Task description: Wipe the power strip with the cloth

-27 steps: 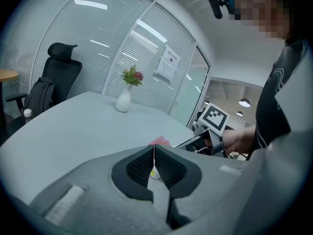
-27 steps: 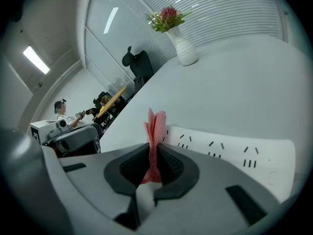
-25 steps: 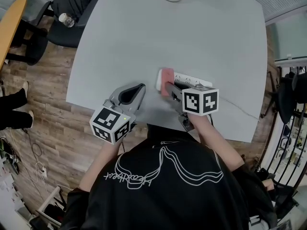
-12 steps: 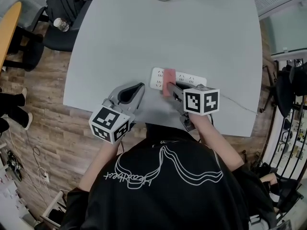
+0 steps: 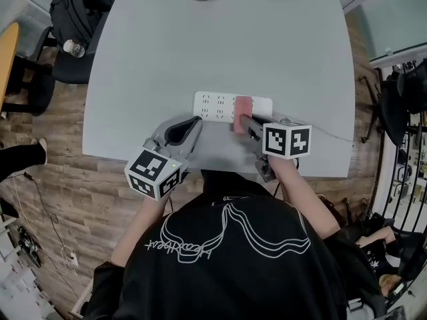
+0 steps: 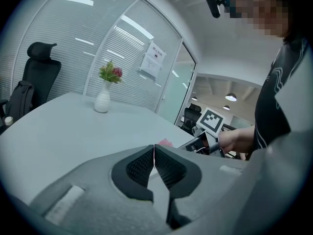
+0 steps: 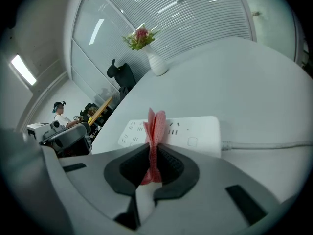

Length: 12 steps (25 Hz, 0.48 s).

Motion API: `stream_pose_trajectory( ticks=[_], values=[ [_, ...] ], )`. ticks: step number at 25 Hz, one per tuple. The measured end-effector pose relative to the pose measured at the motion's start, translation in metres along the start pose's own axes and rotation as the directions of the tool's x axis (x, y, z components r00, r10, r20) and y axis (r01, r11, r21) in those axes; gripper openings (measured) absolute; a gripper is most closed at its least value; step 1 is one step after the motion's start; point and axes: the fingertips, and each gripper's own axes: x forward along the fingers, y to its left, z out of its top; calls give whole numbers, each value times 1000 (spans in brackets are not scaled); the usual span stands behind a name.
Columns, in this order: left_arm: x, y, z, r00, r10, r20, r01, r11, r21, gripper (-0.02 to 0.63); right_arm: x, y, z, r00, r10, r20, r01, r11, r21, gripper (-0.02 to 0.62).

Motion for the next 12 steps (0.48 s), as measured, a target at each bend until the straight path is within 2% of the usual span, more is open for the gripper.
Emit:
stream_pose_trajectory(
  ticks=[12],
  values=[
    [20, -37, -3, 998, -51, -30, 52, 998, 32, 14, -46, -56, -7, 994, -66, 90, 57, 994, 95, 41]
  ],
)
